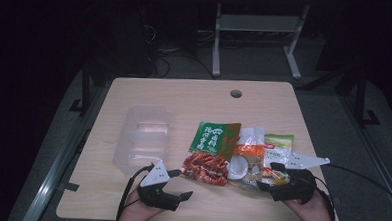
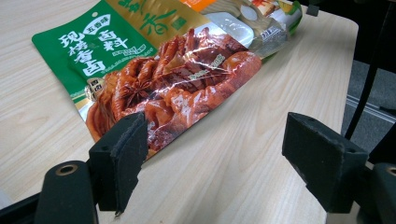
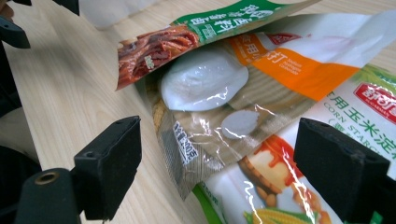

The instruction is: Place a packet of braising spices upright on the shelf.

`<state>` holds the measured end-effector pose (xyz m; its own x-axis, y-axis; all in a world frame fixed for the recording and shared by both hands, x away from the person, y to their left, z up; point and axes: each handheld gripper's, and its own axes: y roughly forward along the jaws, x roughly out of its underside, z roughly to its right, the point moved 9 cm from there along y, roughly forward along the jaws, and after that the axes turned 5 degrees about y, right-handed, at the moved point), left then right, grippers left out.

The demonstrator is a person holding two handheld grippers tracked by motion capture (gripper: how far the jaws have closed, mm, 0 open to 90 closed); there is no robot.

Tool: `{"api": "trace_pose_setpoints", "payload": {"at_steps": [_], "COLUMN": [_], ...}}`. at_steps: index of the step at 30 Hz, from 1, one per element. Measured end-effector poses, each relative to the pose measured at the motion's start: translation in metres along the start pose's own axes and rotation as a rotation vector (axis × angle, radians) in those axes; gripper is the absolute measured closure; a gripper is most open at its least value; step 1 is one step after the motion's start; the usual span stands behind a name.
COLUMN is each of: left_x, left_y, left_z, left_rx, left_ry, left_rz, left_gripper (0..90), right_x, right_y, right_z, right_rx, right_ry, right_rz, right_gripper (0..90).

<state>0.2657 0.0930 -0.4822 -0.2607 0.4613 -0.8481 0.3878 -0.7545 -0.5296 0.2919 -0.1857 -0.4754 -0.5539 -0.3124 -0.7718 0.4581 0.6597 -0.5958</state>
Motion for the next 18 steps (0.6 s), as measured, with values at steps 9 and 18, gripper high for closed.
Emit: {"api": "trace_pose_setpoints", "payload": {"at_steps": [9,18], "left_x": [0.000,-0.001], "left_y": [-0.001,-0.005], "left_z": [0.001,0.000], "left_rx": [-0.005,-0.014], "left_ry": [-0.003,0.004], "left_rz": [0.007,0.013], "left_gripper": [22.2,22.3], "right_x": [-0.011,-0.042], "right_y": [0.007,0.032], "right_z": [0.000,0.004], "right_rx": [-0.017,-0.008], "right_ry": [0.017,0.046], "right_rz": [-0.019,-0.088], "right_gripper": [14.0,14.9]}}
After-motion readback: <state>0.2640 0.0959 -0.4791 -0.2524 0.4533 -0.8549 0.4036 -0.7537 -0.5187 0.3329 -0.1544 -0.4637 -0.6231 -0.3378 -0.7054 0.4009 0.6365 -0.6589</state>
